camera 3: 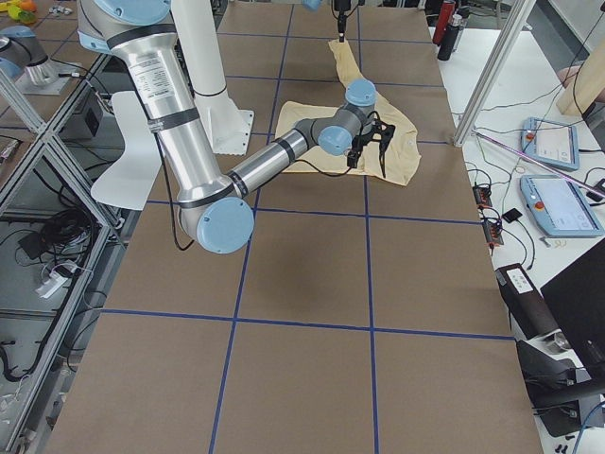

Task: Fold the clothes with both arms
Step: 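Lower the left gripper to the other sleeve cuff and grasp it, then carry the sleeve cuff with the left gripper across the shirt toward the collar, then release the sleeve and withdraw the left gripper while the right gripper moves to the hem, then grasp the hem corner nearest the right gripper while the left gripper moves toward the hem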

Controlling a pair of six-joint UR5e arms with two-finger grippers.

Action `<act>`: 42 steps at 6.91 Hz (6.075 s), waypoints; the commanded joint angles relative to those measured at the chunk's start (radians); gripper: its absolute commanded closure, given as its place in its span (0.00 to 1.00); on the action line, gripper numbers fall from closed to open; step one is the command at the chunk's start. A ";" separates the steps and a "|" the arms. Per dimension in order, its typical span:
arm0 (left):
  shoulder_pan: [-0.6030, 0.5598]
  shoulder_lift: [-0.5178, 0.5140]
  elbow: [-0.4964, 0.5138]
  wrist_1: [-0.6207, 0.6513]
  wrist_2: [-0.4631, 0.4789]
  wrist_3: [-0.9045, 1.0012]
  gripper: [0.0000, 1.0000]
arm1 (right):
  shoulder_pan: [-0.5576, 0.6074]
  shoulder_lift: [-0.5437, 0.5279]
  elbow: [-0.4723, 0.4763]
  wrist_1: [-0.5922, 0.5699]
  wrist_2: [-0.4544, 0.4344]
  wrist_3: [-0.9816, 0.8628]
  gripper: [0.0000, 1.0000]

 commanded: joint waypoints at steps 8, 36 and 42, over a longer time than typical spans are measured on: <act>0.235 -0.756 0.352 0.052 0.253 -0.521 1.00 | 0.123 -0.134 -0.007 0.003 -0.001 -0.203 0.02; 0.247 -0.176 -0.263 0.227 0.417 -0.231 0.07 | -0.760 -0.224 0.286 -0.006 -0.742 0.831 0.07; 0.250 -0.174 -0.281 0.228 0.419 -0.243 0.06 | -0.798 -0.255 0.280 -0.005 -0.765 0.883 0.17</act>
